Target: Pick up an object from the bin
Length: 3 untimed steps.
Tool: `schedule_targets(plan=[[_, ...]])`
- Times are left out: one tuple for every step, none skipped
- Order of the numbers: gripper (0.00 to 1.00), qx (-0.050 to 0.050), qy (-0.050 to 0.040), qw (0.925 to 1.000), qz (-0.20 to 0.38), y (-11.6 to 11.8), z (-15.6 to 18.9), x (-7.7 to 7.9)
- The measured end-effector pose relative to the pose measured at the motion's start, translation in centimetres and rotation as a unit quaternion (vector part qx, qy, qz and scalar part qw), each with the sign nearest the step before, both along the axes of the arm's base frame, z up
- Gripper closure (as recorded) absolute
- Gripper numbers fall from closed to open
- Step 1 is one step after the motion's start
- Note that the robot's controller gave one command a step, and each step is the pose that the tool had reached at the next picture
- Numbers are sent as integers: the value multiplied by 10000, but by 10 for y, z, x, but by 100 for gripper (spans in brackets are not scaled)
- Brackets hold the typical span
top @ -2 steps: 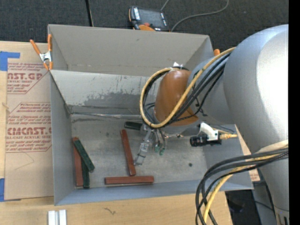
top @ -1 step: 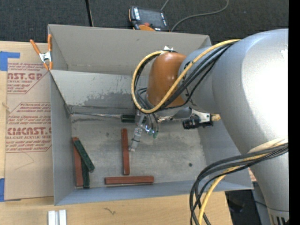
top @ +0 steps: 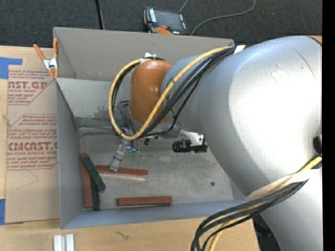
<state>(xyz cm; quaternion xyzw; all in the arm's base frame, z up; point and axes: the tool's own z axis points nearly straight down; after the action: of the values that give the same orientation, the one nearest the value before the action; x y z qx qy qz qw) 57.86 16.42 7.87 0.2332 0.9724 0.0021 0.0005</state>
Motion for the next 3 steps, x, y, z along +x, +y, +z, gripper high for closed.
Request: schedule_targets(plan=[[0,-23,38,9998,181,5,-10,-68],[100,-18,16,9998,174,5,-9,-66],[0,-18,14,9999,172,4,-9,-66]])
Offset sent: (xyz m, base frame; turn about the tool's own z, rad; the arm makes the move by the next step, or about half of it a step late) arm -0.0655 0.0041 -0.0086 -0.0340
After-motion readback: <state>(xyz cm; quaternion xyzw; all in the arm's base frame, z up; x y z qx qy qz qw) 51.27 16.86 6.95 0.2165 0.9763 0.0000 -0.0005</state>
